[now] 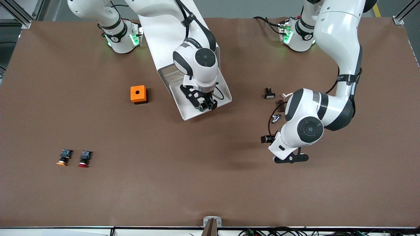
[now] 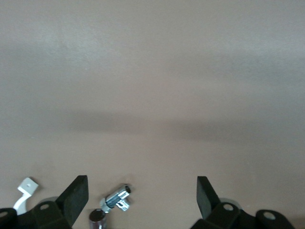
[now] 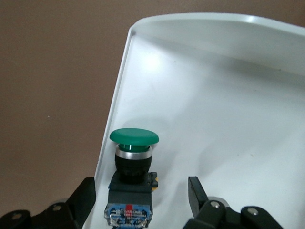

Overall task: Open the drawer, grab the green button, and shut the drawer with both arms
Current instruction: 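Grasp the green button with the right gripper and lift it out, then carry the green button beside the red button with the right gripper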

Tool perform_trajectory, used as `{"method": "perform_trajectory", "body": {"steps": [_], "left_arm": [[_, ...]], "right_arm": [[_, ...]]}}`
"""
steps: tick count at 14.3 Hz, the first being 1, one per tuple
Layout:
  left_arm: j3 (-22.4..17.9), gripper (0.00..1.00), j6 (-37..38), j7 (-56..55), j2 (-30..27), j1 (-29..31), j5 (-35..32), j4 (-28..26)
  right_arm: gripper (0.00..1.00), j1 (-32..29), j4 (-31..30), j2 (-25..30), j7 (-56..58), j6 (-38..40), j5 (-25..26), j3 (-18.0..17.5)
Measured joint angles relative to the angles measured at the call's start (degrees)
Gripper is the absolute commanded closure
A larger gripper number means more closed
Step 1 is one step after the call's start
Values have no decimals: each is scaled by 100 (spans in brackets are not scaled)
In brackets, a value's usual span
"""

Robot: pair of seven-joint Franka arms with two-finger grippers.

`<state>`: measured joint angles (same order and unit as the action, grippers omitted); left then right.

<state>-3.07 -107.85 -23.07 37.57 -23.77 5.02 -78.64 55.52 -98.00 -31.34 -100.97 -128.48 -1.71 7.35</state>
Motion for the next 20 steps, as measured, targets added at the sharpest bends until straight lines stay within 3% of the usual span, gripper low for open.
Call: {"method": "perform_trajectory", "body": {"steps": [2, 4, 5, 9, 12, 15, 20], "left_arm": [[2, 0, -47, -58, 0, -18, 37, 0], [3, 0, -55, -60, 0, -21, 43, 0], [6, 0, -55, -60, -1, -24, 48, 0], [14, 0, -55, -60, -51, -30, 50, 0], [14, 0, -55, -60, -93, -25, 50, 0], [14, 0, -55, -60, -99, -20, 50, -1], [13, 0, -54, -60, -99, -16, 50, -38]], "right_arm": [[61, 0, 5, -30, 0, -43, 0, 1], [96, 0, 11, -46, 0, -50, 0, 0], [99, 0, 17, -46, 0, -50, 0, 1], [100, -2, 175, -48, 16, 45, 0, 27], [100, -110, 715, -36, 489, 848, -51, 94], [100, -593, 1078, 160, 1771, 1403, -122, 160], [99, -2012, 1033, 413, 4633, 1785, -156, 203]]}}
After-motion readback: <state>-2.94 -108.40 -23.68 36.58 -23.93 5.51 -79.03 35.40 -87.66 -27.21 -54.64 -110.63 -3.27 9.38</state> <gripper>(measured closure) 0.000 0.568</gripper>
